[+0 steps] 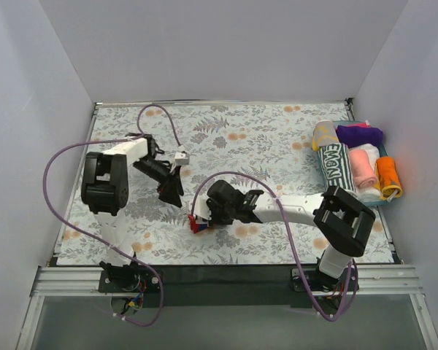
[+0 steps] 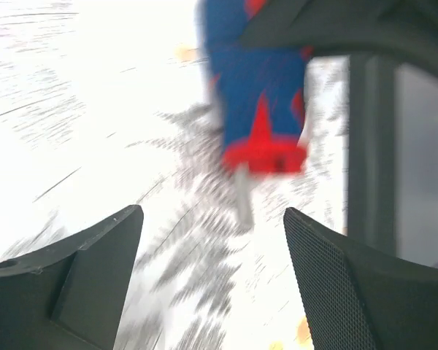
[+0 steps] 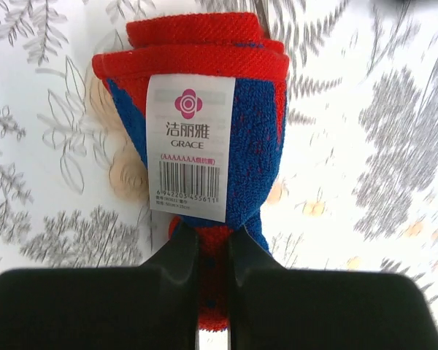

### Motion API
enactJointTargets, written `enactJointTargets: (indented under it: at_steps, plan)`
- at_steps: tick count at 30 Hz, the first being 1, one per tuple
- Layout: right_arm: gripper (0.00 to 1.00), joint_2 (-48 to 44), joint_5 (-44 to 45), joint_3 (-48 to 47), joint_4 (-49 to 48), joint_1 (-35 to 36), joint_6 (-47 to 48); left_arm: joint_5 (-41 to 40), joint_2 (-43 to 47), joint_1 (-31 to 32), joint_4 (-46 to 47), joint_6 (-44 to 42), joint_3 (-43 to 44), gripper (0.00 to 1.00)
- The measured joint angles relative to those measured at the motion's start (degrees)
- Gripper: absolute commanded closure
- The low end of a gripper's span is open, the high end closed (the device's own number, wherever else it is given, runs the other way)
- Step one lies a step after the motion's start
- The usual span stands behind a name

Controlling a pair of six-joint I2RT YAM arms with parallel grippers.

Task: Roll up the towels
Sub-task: Place the rolled towel into the container

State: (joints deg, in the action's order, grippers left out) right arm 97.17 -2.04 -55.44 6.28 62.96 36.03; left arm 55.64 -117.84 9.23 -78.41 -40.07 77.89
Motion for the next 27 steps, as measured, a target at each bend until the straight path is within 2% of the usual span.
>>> enactJointTargets:
  at_steps: [1, 2, 6, 10, 14, 17, 20, 27]
  plan:
    - [0.99, -0.46, -0.68, -0.22, 1.60, -0.72, -1.05, -0.59, 2.05, -1.51, 1.18, 0.44, -0.15, 0.23]
    - [0.99, -0.87, -1.60, -0.44, 3.13, -1.66, -2.05, -1.27, 4.28, -2.80, 2.43, 1.11, -0.33, 0.03]
    - [0.99, -2.49, -6.14, -2.75, 11.21, -7.41, -6.58, -5.25, 15.80, -6.19, 8.79, 5.79, -1.75, 0.02]
    - [0.99, -4.81, -10.51, -7.85, 18.93, -16.15, -10.45, -8.96, 28.94, -5.68, 15.28, 12.70, -3.39, 0.02]
    - [0.99, -10.54, -13.35, -12.92, 23.91, -26.05, -13.11, -11.37, 36.94, -5.14, 20.96, 20.39, -4.31, 0.02]
    - [0.99, -15.76, -14.19, -16.00, 27.39, -34.47, -14.03, -13.79, 38.71, -4.96, 24.22, 25.42, -4.79, 0.02]
    - [0.99, -19.54, -15.13, -19.56, 31.30, -45.79, -14.45, -16.09, 38.84, -4.92, 26.64, 29.55, -5.22, 0.02]
    - [0.99, -19.12, -14.43, -30.64, 41.11, -71.89, -12.37, -17.57, 38.64, -4.83, 28.76, 34.75, -5.31, 0.02]
